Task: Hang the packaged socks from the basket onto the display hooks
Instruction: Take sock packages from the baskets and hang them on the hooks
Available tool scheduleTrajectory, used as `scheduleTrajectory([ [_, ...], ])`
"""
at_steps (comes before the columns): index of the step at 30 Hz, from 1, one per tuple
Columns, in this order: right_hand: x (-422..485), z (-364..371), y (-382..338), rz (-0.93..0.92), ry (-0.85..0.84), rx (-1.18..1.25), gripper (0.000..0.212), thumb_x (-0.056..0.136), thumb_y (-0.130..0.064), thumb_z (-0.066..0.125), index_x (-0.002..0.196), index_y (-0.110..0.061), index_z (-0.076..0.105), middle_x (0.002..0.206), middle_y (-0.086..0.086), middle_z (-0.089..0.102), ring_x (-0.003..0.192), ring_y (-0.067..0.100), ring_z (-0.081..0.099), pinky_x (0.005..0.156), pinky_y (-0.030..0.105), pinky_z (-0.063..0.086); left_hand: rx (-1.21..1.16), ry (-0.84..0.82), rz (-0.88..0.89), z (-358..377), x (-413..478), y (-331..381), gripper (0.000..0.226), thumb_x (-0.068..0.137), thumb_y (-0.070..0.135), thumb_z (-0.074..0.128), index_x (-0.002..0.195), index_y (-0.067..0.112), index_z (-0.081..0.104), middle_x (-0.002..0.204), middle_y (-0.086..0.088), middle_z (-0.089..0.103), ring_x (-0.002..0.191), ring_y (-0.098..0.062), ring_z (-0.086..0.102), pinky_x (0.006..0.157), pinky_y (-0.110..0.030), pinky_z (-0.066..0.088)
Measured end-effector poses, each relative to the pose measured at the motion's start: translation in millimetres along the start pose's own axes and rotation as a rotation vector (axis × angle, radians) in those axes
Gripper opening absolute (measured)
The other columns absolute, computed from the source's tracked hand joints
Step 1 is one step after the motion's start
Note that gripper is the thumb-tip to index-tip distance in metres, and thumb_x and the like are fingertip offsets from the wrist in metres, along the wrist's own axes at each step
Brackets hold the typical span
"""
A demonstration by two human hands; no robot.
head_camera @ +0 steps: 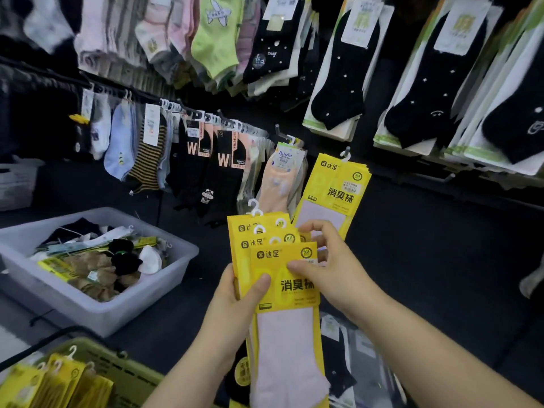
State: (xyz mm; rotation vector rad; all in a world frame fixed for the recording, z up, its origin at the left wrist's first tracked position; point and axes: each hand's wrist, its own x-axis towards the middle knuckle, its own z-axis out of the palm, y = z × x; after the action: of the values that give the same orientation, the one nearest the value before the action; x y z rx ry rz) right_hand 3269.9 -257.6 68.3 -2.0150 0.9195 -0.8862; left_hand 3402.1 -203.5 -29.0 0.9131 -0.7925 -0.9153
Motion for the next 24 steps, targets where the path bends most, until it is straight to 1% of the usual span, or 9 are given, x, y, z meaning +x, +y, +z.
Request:
scheduleTrajectory([
  [1, -2.3, 1.2, 0.7, -0.036, 0.017, -0.100, 0.034, 0.083, -0.012, 0.069, 0.097, -0.036, 0.049, 0.103, -0.006, 0.052, 0.081, 0.005, 0.062, 0.065, 0.023, 0.055, 0.016, 0.020, 0.014, 1.8, -1.4, 0.2, 0.050, 0.066, 0.044, 0.073, 0.112, 0.031, 0.058, 0.104, 0.007, 0.073, 0.095, -0.014, 0.071, 0.080, -0.036, 0.055],
  [3, -6.1, 6.4, 0.9, -0.100, 0.087, -0.217, 0.019, 0.085, -0.026, 0.066, 0.090, -0.036, 0.050, 0.100, -0.009, 0.049, 0.075, 0.001, 0.059, 0.062, 0.019, 0.051, 0.049, 0.072, 0.053, 3.5, -2.0, 1.3, 0.037, 0.074, 0.036, 0.070, 0.108, 0.030, 0.058, 0.099, 0.009, 0.074, 0.089, -0.011, 0.072, 0.073, -0.030, 0.057],
  [5, -3.2, 12.1, 3.1, -0.103, 0.150, -0.209, 0.009, 0.085, -0.035, 0.065, 0.086, -0.035, 0.056, 0.096, -0.011, 0.051, 0.078, -0.002, 0.056, 0.059, 0.011, 0.043, 0.091, 0.100, 0.084, 4.3, -1.9, 0.8, 0.029, 0.080, 0.027, 0.070, 0.107, 0.028, 0.058, 0.096, 0.010, 0.074, 0.086, -0.009, 0.072, 0.069, -0.027, 0.057],
  [8, 3.7, 17.1, 8.1, -0.093, 0.180, -0.137, 0.004, 0.086, -0.032, 0.066, 0.086, -0.036, 0.066, 0.100, -0.010, 0.052, 0.092, -0.011, 0.051, 0.069, 0.003, 0.039, 0.089, 0.087, 0.114, 4.5, 0.2, 3.1, 0.033, 0.075, 0.030, 0.071, 0.106, 0.026, 0.059, 0.095, 0.010, 0.074, 0.084, -0.008, 0.071, 0.063, -0.020, 0.056],
  [11, 3.8, 16.4, 9.1, 0.035, 0.178, 0.048, 0.006, 0.087, -0.026, 0.066, 0.086, -0.031, 0.070, 0.098, -0.011, 0.061, 0.083, -0.004, 0.059, 0.061, 0.011, 0.045, 0.050, 0.046, 0.050, 3.0, -2.6, 2.4, 0.045, 0.066, 0.038, 0.070, 0.107, 0.026, 0.058, 0.095, 0.009, 0.075, 0.084, -0.010, 0.072, 0.062, -0.020, 0.055],
  [14, 6.9, 10.1, 7.1, 0.122, 0.171, 0.157, 0.007, 0.087, -0.019, 0.067, 0.085, -0.022, 0.073, 0.089, -0.009, 0.070, 0.066, -0.003, 0.061, 0.054, 0.012, 0.045, 0.017, 0.019, -0.025, 1.5, -2.3, -0.2, 0.043, 0.069, 0.040, 0.066, 0.109, 0.027, 0.058, 0.099, 0.005, 0.075, 0.090, -0.016, 0.072, 0.074, -0.034, 0.056],
  [19, 16.4, -14.2, -0.4, 0.158, 0.279, 0.310, 0.009, 0.088, -0.021, 0.065, 0.086, -0.017, 0.073, 0.090, 0.003, 0.072, 0.078, 0.015, 0.065, 0.069, 0.032, 0.052, 0.138, 0.145, 0.024, -4.9, 2.2, -2.6, 0.012, 0.089, 0.026, 0.062, 0.101, 0.030, 0.062, 0.094, 0.013, 0.074, 0.088, -0.006, 0.070, 0.080, -0.034, 0.051],
  [22, 31.9, -38.9, -10.9, 0.110, 0.412, 0.333, 0.011, 0.091, -0.020, 0.061, 0.085, -0.019, 0.070, 0.100, 0.007, 0.072, 0.084, 0.021, 0.064, 0.079, 0.042, 0.053, 0.217, 0.233, 0.085, -15.5, 4.9, 1.1, 0.013, 0.089, 0.022, 0.063, 0.097, 0.032, 0.060, 0.091, 0.015, 0.073, 0.083, 0.000, 0.067, 0.072, -0.026, 0.048],
  [24, 47.5, -54.0, -19.6, 0.064, 0.503, 0.318, 0.013, 0.092, -0.020, 0.059, 0.082, -0.022, 0.067, 0.098, 0.005, 0.071, 0.082, 0.020, 0.062, 0.076, 0.038, 0.052, 0.270, 0.269, 0.114, -22.5, 5.0, 3.8, 0.017, 0.089, 0.022, 0.063, 0.096, 0.037, 0.057, 0.091, 0.016, 0.071, 0.082, 0.006, 0.064, 0.067, -0.019, 0.043],
])
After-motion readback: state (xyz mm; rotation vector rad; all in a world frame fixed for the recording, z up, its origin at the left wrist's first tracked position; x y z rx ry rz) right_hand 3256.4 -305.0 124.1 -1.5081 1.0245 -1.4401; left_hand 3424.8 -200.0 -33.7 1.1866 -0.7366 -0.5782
